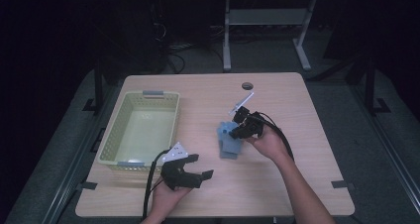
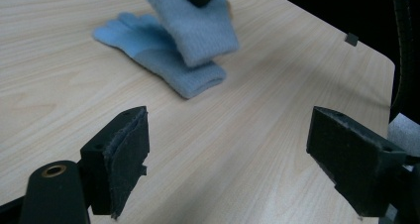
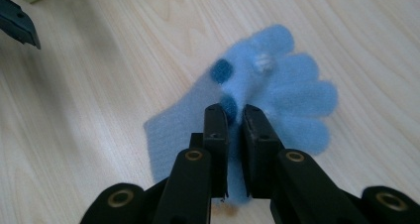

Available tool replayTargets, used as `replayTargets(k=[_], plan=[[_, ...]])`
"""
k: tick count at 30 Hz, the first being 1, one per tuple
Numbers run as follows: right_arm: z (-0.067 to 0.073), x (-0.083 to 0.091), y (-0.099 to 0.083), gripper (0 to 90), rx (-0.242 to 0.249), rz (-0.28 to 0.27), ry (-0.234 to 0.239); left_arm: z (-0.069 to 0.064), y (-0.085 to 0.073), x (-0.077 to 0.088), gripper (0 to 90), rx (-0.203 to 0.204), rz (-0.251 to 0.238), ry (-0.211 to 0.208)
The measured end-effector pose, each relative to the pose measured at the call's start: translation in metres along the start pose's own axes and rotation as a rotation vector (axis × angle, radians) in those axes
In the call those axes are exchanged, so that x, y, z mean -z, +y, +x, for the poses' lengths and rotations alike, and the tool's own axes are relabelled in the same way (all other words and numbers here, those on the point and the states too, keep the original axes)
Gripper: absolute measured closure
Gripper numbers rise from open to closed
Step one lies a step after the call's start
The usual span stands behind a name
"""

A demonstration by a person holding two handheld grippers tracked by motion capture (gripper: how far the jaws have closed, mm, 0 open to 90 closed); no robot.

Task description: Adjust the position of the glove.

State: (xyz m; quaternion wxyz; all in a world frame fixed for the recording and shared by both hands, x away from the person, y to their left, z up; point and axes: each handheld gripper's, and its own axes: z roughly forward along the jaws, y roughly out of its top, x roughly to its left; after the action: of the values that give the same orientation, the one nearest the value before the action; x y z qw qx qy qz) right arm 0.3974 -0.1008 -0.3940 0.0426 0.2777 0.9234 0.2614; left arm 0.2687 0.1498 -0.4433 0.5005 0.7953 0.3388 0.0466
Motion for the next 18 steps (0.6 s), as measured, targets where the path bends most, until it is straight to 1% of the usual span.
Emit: replayTargets(k=[5,7,8,10,11,14,16,18], plan=[[0.001,-0.006,0.003,81.9,0.016,0.009,0.014,0.001,0.0,0.002,16.4,-0.003,-0.001,0.006],[0.001,-0.008,0.004,81.7,0.017,0.012,0.018,0.001,0.0,0.001,16.4,0.005,-0.001,0.007],[0.002,-0.009,0.004,81.7,0.02,0.014,0.01,0.002,0.0,0.001,16.4,0.005,0.003,0.008],[0.003,-0.012,0.004,81.5,0.025,0.024,0.01,0.002,0.0,0.001,16.4,0.006,0.002,0.008],[0.002,-0.014,0.004,81.3,0.032,0.032,0.001,0.002,0.0,0.001,16.4,0.006,-0.009,0.006],[0.001,-0.018,0.003,80.5,0.032,0.044,0.004,0.0,0.001,0.002,16.5,0.0,-0.025,0.003],[0.0,-0.02,0.003,80.4,0.027,0.048,0.008,0.0,0.0,0.003,16.5,-0.003,-0.022,0.005],[-0.001,-0.023,0.002,80.1,0.025,0.052,0.007,0.001,0.0,0.002,16.5,0.005,-0.018,0.003]])
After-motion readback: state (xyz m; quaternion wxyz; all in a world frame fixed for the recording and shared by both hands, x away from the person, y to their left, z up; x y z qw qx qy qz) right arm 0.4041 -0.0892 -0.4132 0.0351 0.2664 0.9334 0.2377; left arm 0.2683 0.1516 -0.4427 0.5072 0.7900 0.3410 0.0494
